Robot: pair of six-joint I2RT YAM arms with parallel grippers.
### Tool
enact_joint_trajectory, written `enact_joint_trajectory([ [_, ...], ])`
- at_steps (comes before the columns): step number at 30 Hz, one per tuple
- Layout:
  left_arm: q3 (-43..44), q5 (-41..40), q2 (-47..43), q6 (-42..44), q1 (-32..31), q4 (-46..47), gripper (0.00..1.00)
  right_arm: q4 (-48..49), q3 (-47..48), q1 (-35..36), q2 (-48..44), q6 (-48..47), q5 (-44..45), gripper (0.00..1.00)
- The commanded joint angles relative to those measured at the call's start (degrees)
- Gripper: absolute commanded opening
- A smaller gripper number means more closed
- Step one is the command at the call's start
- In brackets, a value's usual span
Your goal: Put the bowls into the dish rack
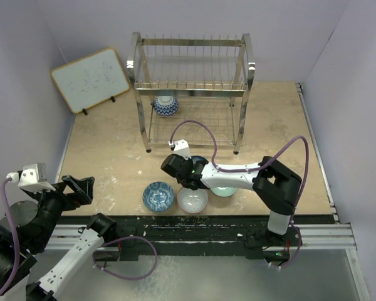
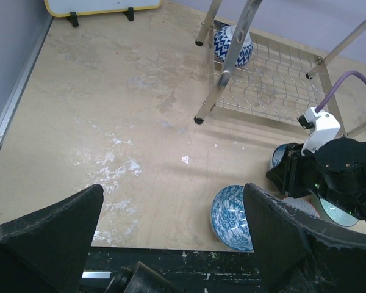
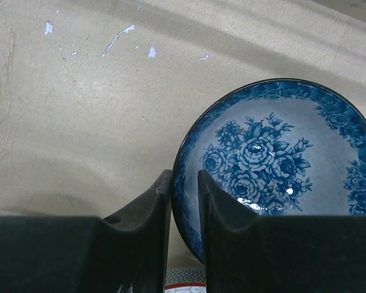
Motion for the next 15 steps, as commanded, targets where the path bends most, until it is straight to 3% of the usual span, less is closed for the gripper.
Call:
enact_joint_trajectory([
  [1,1.3,-0.8,-0.5,-0.8,0.2,0.9,0.99,-2.0,2.5,0.3,-0.3,-0.1,3.3,0.22],
  [3,1.3,-1.0,-0.5,-0.8,0.2,0.7,0.99,-1.9,2.3,0.3,-0.6,0.1,3.3,0.16],
  [5,1.4,-1.1,-0.5,-0.8,0.2,0.5,0.99,-2.2,2.4,0.4,-1.0,0.8,3.5,0.00],
  [15,3.3,-1.9,0.1,-0.3,0.2,-0.1,0.99,-4.4,4.4,0.6,-9.5,-0.2,3.7,0.00],
])
